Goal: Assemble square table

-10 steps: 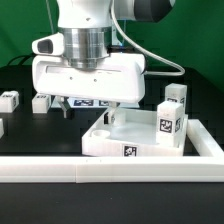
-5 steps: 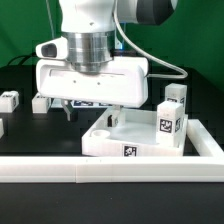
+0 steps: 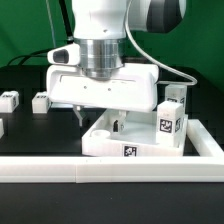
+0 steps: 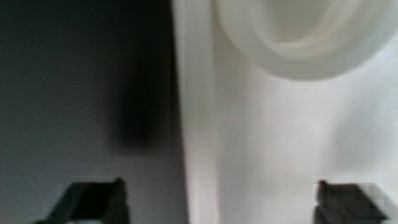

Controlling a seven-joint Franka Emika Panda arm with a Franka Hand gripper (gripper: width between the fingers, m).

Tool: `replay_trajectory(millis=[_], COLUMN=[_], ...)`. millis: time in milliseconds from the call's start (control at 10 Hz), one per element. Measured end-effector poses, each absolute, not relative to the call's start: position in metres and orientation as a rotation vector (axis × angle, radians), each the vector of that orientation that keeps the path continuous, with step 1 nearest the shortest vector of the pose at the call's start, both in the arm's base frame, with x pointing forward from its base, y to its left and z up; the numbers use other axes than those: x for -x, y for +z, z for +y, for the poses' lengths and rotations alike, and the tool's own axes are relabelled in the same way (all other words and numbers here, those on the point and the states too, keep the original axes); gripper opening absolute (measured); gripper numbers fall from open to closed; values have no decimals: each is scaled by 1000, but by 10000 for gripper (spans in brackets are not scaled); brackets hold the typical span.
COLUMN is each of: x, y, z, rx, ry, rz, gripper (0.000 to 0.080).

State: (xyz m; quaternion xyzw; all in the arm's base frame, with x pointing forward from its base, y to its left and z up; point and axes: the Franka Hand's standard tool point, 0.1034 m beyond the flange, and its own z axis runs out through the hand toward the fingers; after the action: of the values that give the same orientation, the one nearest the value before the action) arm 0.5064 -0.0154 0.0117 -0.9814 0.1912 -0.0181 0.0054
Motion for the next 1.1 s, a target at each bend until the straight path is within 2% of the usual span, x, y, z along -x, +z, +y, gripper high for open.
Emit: replay_trajectory(millis=[100, 200, 300, 400, 1100], x=[-506, -506, -506, -506, -505], y=[12, 12, 12, 12, 12], z=[-16, -16, -17, -20, -24], rx=[3072, 3073, 3073, 3077, 3076], ry=[-57, -57, -58, -57, -58], rz=[600, 600, 602, 600, 609], gripper=[364, 224, 224, 69, 63])
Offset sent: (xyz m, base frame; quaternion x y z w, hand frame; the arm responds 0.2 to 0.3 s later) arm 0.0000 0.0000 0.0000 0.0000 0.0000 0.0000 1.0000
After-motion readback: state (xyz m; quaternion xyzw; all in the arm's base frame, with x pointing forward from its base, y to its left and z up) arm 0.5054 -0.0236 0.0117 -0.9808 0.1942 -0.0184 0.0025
